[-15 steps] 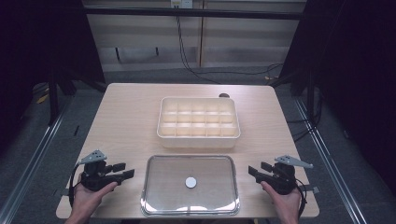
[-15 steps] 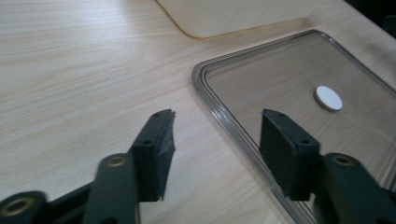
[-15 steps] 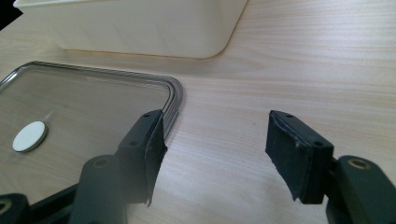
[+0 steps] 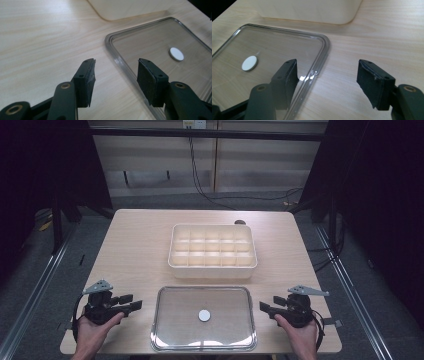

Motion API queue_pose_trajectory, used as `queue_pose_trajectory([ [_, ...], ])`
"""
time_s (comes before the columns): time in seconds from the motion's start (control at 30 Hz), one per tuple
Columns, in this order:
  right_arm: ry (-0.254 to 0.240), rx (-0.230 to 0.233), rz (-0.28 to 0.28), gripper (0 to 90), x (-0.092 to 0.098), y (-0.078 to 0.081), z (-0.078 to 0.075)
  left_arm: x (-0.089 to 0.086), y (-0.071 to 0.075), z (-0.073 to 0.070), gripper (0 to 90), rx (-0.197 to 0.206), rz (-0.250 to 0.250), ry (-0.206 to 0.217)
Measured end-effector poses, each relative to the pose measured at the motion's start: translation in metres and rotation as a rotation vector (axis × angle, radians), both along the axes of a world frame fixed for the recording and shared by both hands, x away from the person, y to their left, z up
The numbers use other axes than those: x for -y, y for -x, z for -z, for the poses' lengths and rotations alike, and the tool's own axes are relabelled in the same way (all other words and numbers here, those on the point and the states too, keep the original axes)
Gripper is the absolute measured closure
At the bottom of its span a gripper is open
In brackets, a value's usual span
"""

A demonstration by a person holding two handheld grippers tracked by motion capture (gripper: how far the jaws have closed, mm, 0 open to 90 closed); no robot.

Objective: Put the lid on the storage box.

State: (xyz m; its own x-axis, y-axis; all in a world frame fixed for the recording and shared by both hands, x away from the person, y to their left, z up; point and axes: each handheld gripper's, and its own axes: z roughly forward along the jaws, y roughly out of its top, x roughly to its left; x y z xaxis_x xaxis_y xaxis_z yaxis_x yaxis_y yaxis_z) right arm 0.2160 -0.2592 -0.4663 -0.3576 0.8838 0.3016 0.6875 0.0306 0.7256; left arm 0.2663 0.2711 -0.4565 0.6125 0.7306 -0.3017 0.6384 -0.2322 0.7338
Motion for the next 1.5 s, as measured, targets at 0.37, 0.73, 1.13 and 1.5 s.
queue_pose_trajectory([
  [0.37, -0.019, -0.084, -0.068, 39.2, -0.013, -0.024, 0.003, 0.027, -0.009, 0.01, 52.5, -0.041, 0.079, -0.039],
  [0.73, -0.054, -0.125, -0.043, 46.1, -0.025, -0.04, 0.024, 0.042, -0.01, 0.022, 58.6, -0.067, 0.142, -0.083],
  [1.13, -0.026, -0.142, -0.048, 48.9, -0.035, -0.036, 0.031, 0.045, -0.004, 0.028, 60.8, -0.109, 0.198, -0.088],
  [1.5, -0.015, -0.128, -0.028, 49.3, -0.039, -0.032, 0.032, 0.051, -0.004, 0.033, 59.8, -0.135, 0.23, -0.137],
])
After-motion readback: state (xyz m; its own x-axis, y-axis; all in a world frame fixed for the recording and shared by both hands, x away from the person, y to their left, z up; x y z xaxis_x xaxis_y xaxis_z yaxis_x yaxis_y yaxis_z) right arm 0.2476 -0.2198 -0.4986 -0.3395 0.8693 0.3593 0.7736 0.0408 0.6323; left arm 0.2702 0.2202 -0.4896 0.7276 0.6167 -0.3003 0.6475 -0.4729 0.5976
